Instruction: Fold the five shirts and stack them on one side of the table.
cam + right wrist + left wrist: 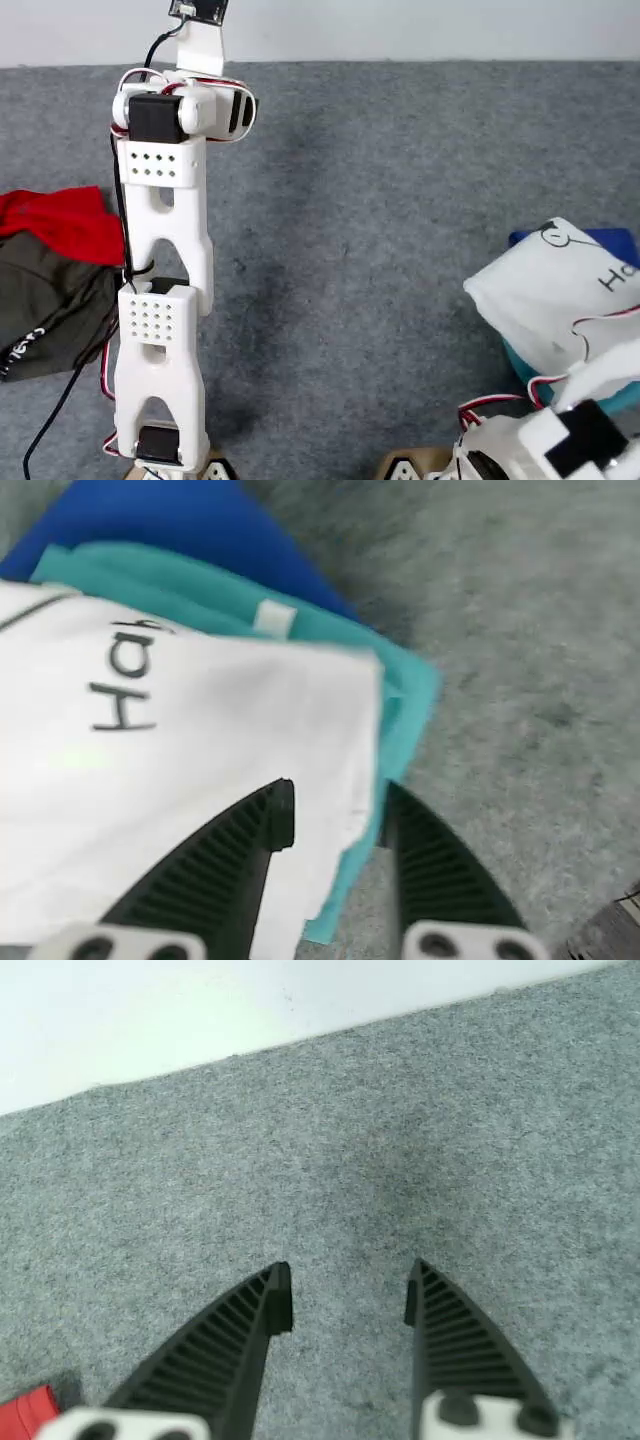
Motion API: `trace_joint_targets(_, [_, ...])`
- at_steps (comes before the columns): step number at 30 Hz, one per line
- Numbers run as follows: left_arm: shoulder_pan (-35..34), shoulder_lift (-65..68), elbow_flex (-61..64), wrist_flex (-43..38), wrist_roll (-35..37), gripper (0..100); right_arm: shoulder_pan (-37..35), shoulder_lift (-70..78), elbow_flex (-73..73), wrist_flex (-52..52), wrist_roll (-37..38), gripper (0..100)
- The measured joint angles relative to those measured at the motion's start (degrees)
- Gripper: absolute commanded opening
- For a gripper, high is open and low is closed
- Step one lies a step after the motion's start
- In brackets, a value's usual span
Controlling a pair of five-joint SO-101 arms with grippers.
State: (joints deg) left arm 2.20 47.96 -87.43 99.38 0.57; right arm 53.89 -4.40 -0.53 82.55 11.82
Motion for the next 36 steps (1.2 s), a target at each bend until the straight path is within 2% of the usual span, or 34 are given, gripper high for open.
trace_joint_targets(9, [-0.2, -1.6, 0.0, 0.0, 0.0, 20, 0.6, -9.4, 0.2, 1.1, -0.4, 20.1])
trace_joint_targets(13, [-4.7, -10.0, 1.6, 0.0, 0.0, 20, 0.4, -14.3, 0.7, 1.1, -0.4, 20.1])
trace_joint_targets(16, [-12.2, -18.1, 8.4, 0.0, 0.0, 20, -1.5, -17.0, 3.2, 1.1, -0.4, 20.0])
trace_joint_targets(21, [-29.1, -29.2, 30.2, 0.0, 3.2, 20, -8.2, -19.3, 6.8, 1.1, -0.4, 19.9])
trace_joint_targets(27, [-47.9, -32.1, 54.2, -0.4, 5.2, 20, -15.0, -20.0, 7.0, 1.1, -0.4, 19.9])
trace_joint_targets(32, [-60.0, -32.1, 61.2, -6.6, 5.2, 20, -18.3, -20.0, 7.0, 1.9, -0.4, 19.9])
trace_joint_targets(36, [-65.8, -32.1, 66.2, -14.5, 5.2, 20, -19.9, -20.0, 7.0, 3.5, 0.6, 19.9])
